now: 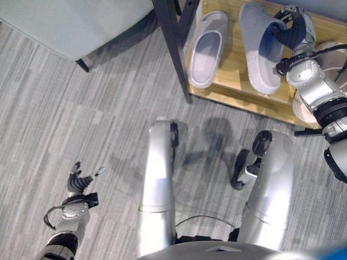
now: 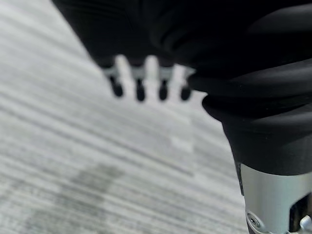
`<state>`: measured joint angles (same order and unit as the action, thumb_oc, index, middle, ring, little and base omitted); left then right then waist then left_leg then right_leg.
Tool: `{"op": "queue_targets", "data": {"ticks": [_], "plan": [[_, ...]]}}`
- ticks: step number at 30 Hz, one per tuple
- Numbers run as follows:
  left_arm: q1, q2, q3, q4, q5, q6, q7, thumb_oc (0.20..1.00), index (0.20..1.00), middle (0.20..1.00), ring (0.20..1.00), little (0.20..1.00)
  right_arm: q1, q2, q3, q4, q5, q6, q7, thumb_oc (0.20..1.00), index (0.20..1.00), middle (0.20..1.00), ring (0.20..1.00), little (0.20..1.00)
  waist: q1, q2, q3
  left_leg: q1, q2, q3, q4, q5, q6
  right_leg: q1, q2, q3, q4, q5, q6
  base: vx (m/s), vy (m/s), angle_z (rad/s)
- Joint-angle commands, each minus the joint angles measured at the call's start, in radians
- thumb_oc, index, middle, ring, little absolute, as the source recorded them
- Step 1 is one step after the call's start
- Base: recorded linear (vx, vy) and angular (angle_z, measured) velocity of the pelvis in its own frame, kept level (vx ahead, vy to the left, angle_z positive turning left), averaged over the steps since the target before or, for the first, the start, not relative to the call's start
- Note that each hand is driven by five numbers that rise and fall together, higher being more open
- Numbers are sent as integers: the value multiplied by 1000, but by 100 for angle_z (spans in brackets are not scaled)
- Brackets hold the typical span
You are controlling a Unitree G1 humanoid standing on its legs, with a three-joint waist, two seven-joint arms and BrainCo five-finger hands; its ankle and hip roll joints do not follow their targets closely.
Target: Arrange the slippers neatly on the shoe rack.
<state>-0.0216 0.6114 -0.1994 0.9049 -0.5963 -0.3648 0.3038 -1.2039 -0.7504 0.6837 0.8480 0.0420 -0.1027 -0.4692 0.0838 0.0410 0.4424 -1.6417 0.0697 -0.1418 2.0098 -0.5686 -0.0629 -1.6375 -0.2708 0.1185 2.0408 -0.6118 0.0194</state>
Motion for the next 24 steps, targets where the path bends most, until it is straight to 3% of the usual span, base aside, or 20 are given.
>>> {"op": "queue_targets", "data": {"ticks": [1, 7, 24], "plan": [[-23, 7, -30, -24, 36, -18, -2, 1000, 1000, 1000, 1000, 1000, -183, -52, 13, -31, -46, -9, -18, 200, 200, 200, 200, 200, 45, 42, 78, 72, -8, -43, -59, -133, 72, 67, 10, 63, 11, -82, -94, 0, 0, 0], [-37, 13, -66, 4, 50, -17, 0, 1000, 1000, 1000, 1000, 1000, -209, 12, -3, 111, 60, -27, -5, 200, 200, 200, 200, 200, 50, 40, 78, 72, -9, -36, -42, -144, 70, 67, 6, 71, 25, -89, -97, 11, 21, 0], [-38, -4, -141, 22, 107, -14, 6, 1000, 1000, 1000, 1000, 1000, -255, 59, 70, 148, 22, -26, -10, 200, 200, 200, 200, 200, 69, 17, 78, 72, -10, -31, -22, -173, 68, 67, 0, 73, 18, -83, -89, 21, 47, -2]]}}
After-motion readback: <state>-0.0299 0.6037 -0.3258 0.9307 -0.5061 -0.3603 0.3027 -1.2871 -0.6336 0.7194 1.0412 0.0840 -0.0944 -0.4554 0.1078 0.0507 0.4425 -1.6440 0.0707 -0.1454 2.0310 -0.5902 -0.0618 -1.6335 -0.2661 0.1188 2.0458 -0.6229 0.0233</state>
